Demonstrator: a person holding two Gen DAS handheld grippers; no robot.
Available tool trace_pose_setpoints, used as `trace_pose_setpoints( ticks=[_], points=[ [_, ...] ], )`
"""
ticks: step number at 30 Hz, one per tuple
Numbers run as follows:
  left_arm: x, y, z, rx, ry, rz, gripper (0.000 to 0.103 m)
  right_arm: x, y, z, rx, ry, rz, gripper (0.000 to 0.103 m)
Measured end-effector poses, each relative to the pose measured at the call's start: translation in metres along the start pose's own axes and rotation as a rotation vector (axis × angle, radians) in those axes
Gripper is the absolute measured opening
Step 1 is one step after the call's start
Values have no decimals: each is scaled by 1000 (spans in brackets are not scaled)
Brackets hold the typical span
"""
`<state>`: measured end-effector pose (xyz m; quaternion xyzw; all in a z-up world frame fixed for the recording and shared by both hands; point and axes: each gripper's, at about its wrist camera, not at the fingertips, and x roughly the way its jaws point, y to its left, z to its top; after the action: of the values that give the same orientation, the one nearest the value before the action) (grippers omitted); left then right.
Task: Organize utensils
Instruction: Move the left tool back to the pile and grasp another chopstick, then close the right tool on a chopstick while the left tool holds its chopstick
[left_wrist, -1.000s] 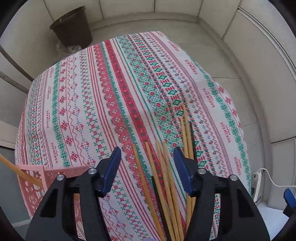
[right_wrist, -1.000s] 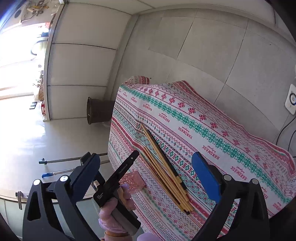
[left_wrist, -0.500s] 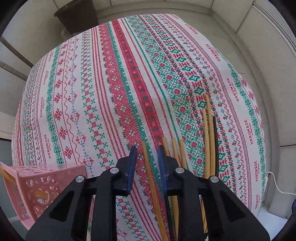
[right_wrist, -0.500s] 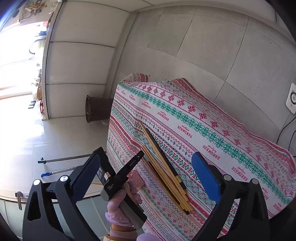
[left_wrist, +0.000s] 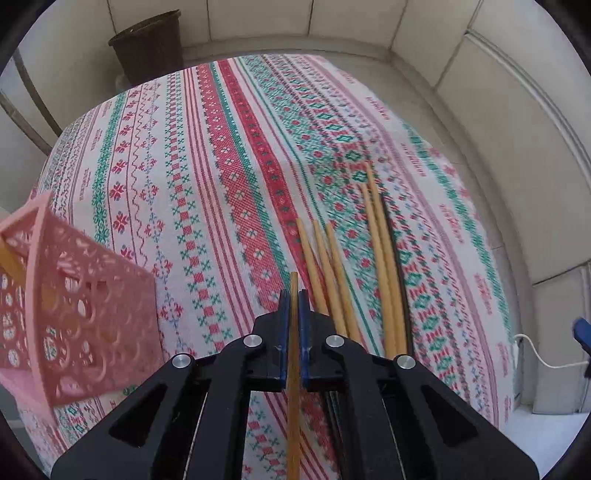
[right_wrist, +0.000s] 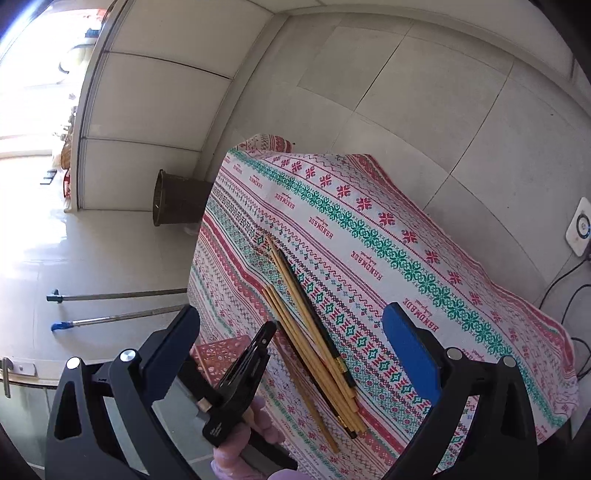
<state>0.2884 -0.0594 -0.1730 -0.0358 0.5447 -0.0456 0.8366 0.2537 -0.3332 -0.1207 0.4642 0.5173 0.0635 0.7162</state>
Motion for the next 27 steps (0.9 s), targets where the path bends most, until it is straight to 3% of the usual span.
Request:
trace_pose_setpoints(
  ticks=[11,12,14,16,18,21,27],
  points=[
    [-124,7,-97,143,-211,-342,4,78,23,-9,-211,30,-119,96],
    [-137,7,-101,157,-235,-361,4,82,27,-10,-228,21,-124,92],
    [-157,6,-101,172,-273,-392,4,91,37,-8,-263,12,-130,78],
    [-168,8,-104,182,-302,-417,4,101,47,-4,-297,14,-142,57],
    [-177,11,-107,182,-326,-433,4,111,58,-1,-345,-8,-163,46],
    [-184,16,-110,185,-343,-447,4,128,69,2,-390,-14,-206,40],
    [-195,28,-115,182,-347,-466,4,162,85,6,-460,-19,-261,40]
  ],
)
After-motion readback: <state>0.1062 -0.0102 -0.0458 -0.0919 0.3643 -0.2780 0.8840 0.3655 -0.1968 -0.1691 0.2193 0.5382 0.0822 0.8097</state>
